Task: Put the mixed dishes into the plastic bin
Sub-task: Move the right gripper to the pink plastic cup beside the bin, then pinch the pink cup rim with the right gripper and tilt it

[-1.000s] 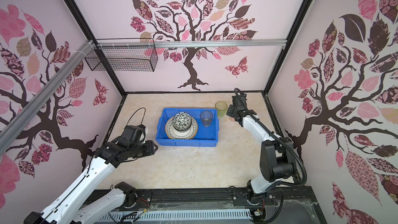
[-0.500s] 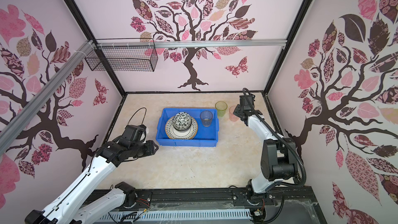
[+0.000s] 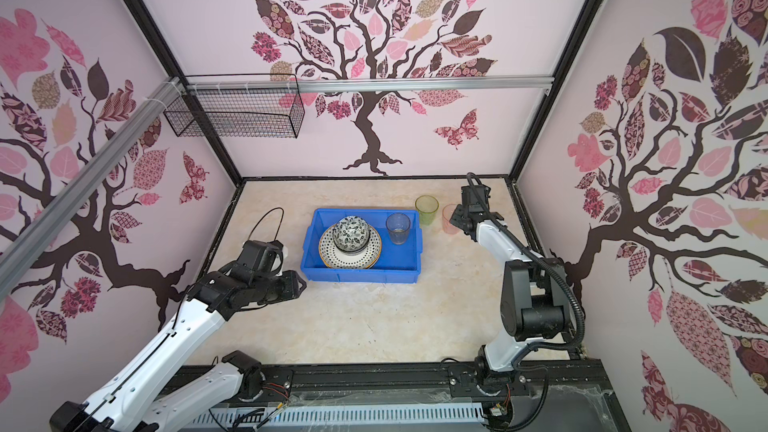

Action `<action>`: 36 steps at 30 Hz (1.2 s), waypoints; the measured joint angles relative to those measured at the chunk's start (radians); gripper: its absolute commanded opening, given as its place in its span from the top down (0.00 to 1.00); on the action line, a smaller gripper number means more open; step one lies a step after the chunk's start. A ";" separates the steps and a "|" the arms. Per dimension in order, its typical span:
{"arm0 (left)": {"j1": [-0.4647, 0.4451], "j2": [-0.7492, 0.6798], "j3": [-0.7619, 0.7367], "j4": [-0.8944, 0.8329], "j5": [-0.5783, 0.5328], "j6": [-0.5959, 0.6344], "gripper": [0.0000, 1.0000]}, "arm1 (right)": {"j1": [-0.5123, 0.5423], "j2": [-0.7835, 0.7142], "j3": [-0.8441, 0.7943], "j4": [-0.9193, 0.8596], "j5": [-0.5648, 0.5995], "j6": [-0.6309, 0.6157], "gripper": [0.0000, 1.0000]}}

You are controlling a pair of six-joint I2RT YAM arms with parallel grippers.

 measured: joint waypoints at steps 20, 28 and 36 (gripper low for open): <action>0.000 0.043 0.000 0.012 -0.008 0.003 0.57 | -0.021 0.105 0.048 0.000 0.005 -0.021 0.69; 0.000 0.064 0.000 0.022 -0.010 0.003 0.57 | -0.030 0.135 0.076 0.001 -0.006 -0.024 0.72; 0.000 0.073 0.000 0.022 -0.010 0.004 0.57 | -0.030 0.175 0.097 0.002 -0.034 -0.025 0.79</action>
